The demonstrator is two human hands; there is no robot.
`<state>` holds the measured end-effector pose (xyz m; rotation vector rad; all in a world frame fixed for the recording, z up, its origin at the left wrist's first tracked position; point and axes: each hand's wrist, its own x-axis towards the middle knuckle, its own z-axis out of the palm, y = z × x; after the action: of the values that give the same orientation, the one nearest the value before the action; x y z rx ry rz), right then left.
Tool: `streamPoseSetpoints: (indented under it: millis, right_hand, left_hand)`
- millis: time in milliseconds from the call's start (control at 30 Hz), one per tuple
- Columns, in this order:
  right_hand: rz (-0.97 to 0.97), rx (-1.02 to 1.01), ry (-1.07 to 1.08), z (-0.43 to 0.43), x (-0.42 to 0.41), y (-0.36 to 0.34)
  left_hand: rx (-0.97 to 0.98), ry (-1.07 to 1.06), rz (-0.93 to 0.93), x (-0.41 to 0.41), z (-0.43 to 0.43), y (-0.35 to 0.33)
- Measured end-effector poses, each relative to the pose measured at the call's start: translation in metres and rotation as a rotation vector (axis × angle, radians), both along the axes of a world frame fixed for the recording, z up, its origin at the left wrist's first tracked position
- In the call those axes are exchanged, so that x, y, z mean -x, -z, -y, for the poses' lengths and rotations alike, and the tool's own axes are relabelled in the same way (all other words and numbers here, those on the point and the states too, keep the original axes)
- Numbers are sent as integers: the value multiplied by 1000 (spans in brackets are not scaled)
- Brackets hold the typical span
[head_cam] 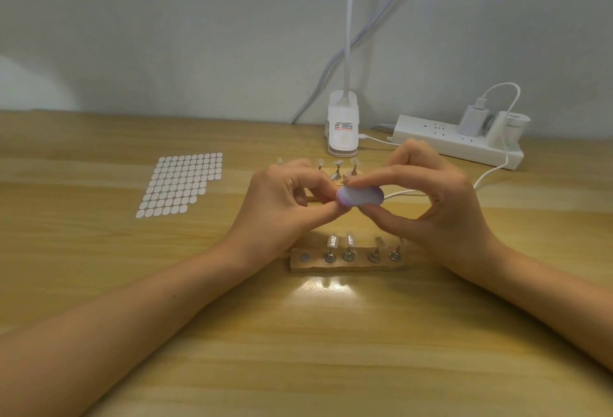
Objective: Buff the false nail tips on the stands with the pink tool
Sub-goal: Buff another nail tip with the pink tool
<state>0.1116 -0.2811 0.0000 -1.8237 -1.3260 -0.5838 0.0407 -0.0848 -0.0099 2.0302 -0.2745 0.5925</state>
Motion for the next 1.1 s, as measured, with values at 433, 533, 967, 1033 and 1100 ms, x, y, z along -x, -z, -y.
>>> streamPoseSetpoints:
  millis: [433,533,967,1033,1100]
  right_hand:
    - [-4,1,-8,2,-1,-1]
    - [-34,-8,-10,2,-2,-1]
    - [12,-9,-21,2,-2,0]
    - [-1,-2,-27,3,-3,0]
    - [-64,-40,17,6,-7,-2]
  left_hand:
    - [100,24,-61,-1,0,-1]
    - [122,35,-76,0,-1,-1]
    - [159,61,-119,-1,-2,-2]
    - [167,69,-114,0,-1,-2]
    - [208,66,-108,0,-1,-3]
